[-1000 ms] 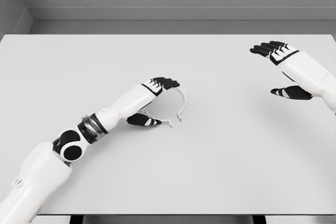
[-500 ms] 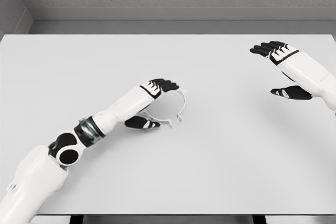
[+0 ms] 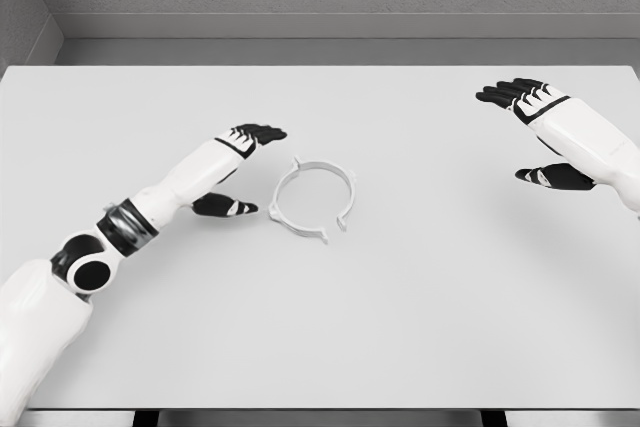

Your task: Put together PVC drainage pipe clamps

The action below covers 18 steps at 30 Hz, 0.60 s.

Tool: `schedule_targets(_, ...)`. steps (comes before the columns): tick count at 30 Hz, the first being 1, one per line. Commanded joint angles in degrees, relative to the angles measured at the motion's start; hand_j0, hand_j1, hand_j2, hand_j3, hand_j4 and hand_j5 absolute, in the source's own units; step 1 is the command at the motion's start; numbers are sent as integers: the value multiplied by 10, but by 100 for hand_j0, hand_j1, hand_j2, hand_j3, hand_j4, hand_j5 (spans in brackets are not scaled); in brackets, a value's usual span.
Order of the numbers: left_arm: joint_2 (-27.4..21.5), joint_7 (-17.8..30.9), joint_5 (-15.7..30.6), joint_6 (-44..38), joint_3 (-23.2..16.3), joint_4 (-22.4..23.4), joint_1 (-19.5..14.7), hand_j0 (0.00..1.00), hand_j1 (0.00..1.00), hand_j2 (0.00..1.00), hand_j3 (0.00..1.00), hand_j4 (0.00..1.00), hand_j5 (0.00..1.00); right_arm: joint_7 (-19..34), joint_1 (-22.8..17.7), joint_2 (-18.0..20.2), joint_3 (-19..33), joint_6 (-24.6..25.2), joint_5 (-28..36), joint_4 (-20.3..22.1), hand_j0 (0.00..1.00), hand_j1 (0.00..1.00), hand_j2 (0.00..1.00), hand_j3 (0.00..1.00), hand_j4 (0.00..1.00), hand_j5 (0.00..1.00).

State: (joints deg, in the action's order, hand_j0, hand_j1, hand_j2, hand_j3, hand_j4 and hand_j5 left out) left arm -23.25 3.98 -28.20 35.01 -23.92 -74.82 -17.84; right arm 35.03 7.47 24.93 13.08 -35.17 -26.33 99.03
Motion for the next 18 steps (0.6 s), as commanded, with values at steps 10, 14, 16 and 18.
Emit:
schedule_targets(10, 18, 0, 1, 0, -6, 9, 8, 100, 100, 100, 100, 100, 100, 0, 0, 0, 0, 2, 4, 0, 100, 100, 100, 100, 100, 100)
schedule_targets(14, 22, 0, 1, 0, -5, 10, 8, 100, 100, 100, 100, 100, 100, 0, 0, 0, 0, 2, 4, 0, 100, 100, 100, 100, 100, 100)
schedule_targets(16, 29, 0, 0, 0, -5, 13, 8, 100, 100, 100, 100, 100, 100, 0, 0, 0, 0, 2, 4, 0, 100, 100, 100, 100, 100, 100)
schedule_targets(18, 31, 0, -1, 0, -5, 14, 7, 100, 100, 100, 100, 100, 100, 0, 0, 0, 0, 2, 4, 0, 100, 100, 100, 100, 100, 100)
